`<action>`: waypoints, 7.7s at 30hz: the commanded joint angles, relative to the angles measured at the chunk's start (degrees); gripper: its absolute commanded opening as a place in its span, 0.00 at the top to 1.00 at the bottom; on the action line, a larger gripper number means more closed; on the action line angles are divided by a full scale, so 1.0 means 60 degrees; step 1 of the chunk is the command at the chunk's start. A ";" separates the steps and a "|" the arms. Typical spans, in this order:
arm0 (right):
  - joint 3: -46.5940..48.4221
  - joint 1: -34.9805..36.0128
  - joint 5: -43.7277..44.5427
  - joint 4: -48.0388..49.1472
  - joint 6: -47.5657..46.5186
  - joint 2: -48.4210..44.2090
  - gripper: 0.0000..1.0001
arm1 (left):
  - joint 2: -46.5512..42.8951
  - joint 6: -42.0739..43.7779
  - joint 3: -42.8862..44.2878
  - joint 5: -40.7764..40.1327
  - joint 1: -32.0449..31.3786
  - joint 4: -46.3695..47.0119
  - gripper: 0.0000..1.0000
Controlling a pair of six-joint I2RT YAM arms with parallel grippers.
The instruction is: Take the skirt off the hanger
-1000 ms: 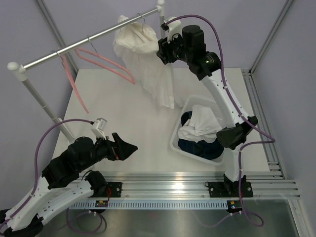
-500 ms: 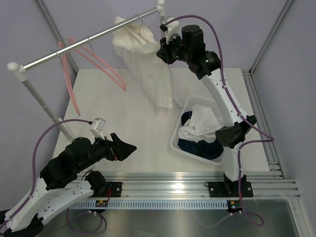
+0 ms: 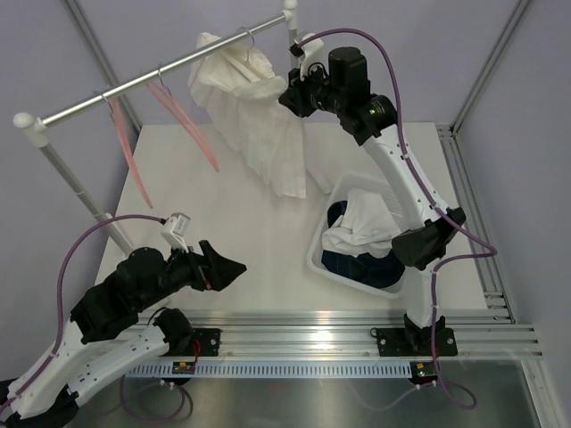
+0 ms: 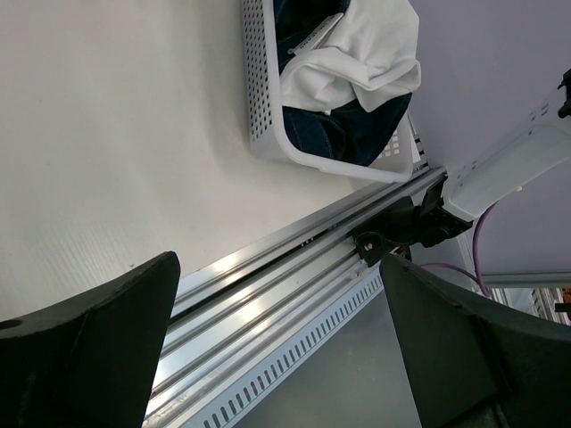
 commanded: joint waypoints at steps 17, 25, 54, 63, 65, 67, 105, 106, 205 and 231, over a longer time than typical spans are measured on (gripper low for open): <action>-0.1954 -0.0022 -0.0014 0.3406 0.1345 -0.2881 1.00 | 0.0127 -0.0034 0.0501 0.0681 0.0024 0.1052 0.03; -0.1851 -0.0008 -0.0087 0.2704 0.1243 -0.3188 1.00 | 0.0200 -0.0137 0.0559 0.1106 0.0010 0.1608 0.04; -1.0760 0.1047 -0.0585 0.0728 0.1624 -1.0675 1.00 | 0.5635 0.1342 0.5144 0.0652 0.0010 0.4583 0.19; -1.0818 0.1266 -0.0863 0.0771 0.1990 -1.0968 1.00 | 0.5782 0.2031 0.5467 -0.0007 0.0024 0.3997 0.21; -1.0804 0.1325 -0.0849 0.0771 0.2019 -1.0954 1.00 | 0.5811 0.2148 0.5467 -0.0095 0.0024 0.4055 0.21; -1.0775 0.1457 -0.0747 0.0742 0.2020 -1.0925 1.00 | 0.5942 0.2236 0.5525 -0.0124 0.0024 0.4055 0.22; -1.0436 0.2571 0.0236 -0.1529 0.2444 -1.0821 0.01 | 0.7027 0.3027 0.7327 -0.1692 0.0010 0.3176 1.00; -1.0640 0.2571 0.0134 -0.1572 0.2343 -1.0938 0.01 | 0.7041 0.3027 0.7342 -0.1677 0.0024 0.3176 1.00; -0.1338 -0.0989 0.5171 -0.0579 0.0145 -0.6967 1.00 | 0.3892 0.0141 0.6433 0.1267 0.0024 0.3572 1.00; -0.4205 -0.0989 0.4616 -0.1164 0.1023 -0.8814 1.00 | 0.3789 -0.0196 0.5760 0.1399 0.0024 0.4011 1.00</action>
